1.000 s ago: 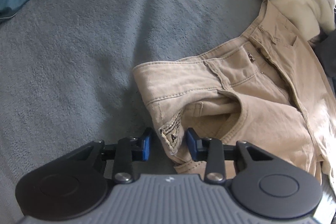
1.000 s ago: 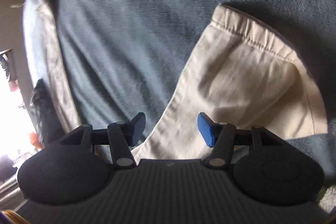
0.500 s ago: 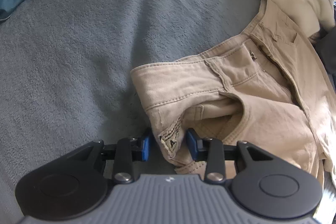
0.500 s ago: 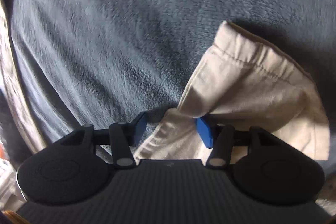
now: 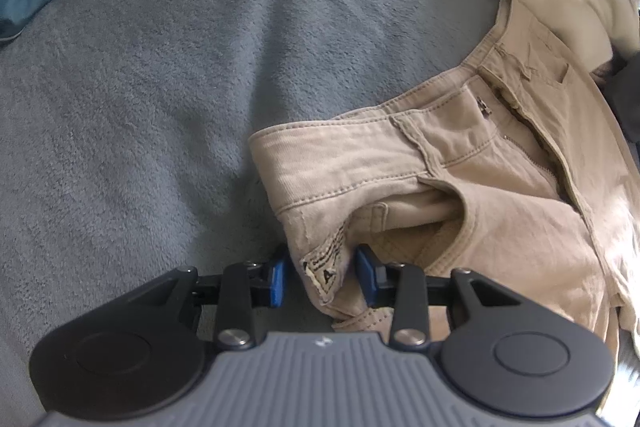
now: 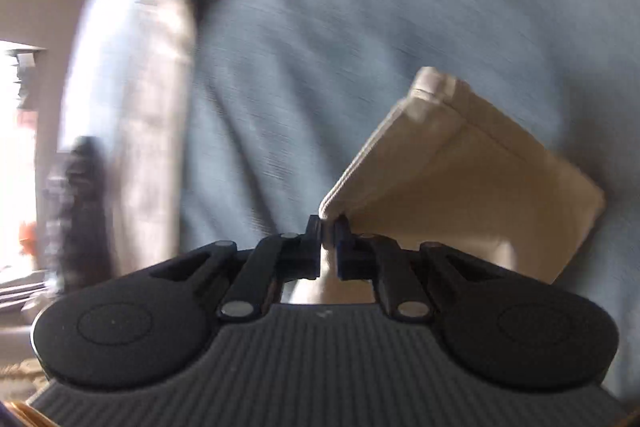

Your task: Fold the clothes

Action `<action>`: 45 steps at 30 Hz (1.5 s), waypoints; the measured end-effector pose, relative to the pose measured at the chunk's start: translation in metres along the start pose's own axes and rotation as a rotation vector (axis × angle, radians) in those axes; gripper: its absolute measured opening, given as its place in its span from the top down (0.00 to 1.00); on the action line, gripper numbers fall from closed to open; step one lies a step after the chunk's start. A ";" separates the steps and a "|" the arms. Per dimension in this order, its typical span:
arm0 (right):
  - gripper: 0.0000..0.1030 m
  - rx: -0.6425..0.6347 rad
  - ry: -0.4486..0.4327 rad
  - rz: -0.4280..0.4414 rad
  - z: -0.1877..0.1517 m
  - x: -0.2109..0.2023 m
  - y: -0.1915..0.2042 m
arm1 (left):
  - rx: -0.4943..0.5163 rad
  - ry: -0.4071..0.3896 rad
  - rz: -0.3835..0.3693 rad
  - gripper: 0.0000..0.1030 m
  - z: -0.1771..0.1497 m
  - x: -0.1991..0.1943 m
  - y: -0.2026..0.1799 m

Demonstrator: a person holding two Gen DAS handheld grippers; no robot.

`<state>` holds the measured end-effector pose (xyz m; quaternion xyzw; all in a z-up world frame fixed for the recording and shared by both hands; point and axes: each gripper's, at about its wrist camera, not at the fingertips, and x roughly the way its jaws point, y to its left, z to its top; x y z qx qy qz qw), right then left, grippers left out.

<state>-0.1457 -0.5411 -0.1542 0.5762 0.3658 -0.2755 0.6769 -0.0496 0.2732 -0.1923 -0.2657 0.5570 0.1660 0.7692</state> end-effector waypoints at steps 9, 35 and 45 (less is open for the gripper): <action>0.96 -0.200 -0.106 0.407 0.035 -0.084 0.106 | -0.068 0.048 -0.055 0.73 0.005 -0.007 0.003; 0.96 0.145 -0.092 0.117 0.020 -0.053 -0.153 | -0.031 0.067 -0.060 0.81 0.005 -0.018 0.000; 0.92 0.364 -0.026 0.059 0.001 -0.041 -0.233 | 0.047 0.063 -0.019 0.58 -0.001 -0.022 0.003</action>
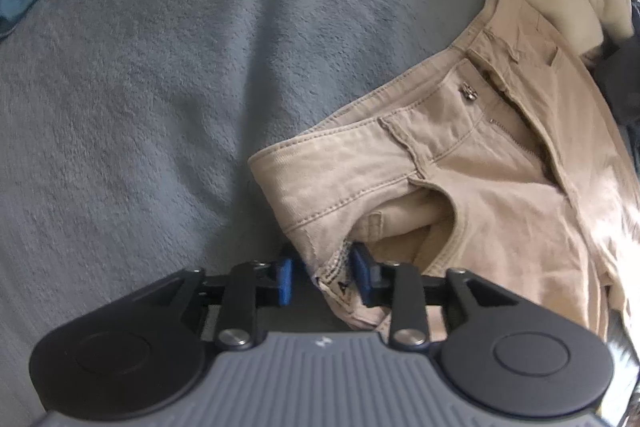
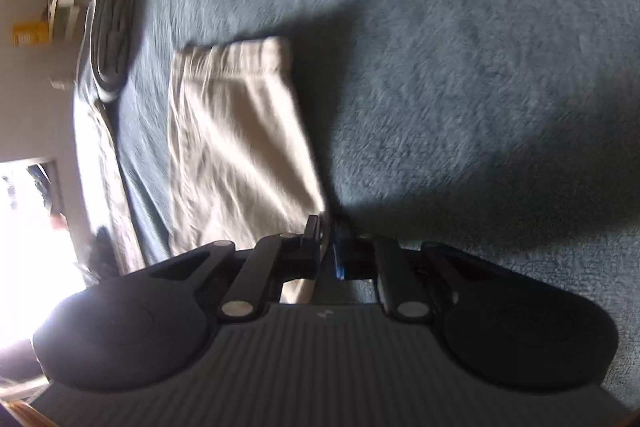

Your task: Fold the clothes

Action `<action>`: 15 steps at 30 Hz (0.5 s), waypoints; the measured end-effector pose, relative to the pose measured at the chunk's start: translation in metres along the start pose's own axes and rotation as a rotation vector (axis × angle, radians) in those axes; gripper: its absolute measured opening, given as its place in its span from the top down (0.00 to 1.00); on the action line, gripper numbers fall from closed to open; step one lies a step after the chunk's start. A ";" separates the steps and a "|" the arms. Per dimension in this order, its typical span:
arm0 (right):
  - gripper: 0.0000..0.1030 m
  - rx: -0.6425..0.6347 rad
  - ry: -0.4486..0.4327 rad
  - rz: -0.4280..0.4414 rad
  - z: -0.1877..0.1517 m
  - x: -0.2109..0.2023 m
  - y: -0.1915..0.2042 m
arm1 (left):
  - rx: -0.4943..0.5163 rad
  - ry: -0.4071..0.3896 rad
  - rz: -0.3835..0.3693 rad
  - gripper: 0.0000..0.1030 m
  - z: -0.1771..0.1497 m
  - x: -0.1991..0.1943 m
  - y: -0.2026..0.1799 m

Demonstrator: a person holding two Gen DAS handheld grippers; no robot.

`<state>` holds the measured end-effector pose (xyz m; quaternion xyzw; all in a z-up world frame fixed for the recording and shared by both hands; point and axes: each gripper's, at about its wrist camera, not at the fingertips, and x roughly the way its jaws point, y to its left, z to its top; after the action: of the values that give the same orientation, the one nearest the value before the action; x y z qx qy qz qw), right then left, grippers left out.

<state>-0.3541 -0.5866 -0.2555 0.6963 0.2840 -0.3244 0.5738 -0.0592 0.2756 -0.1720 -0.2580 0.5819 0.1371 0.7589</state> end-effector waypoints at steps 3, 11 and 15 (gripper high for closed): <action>0.75 -0.042 -0.075 -0.054 0.013 -0.025 0.006 | -0.003 -0.007 -0.011 0.56 0.003 0.013 -0.002; 0.59 -0.339 -0.248 -0.095 0.013 -0.049 0.080 | 0.036 -0.024 -0.017 0.50 -0.002 0.024 -0.005; 0.58 -0.721 -0.084 -0.020 -0.049 0.000 0.155 | 0.051 -0.021 -0.011 0.48 -0.002 0.026 -0.008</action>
<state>-0.2291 -0.5661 -0.1538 0.4327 0.3631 -0.2372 0.7903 -0.0494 0.2660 -0.1955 -0.2401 0.5757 0.1209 0.7722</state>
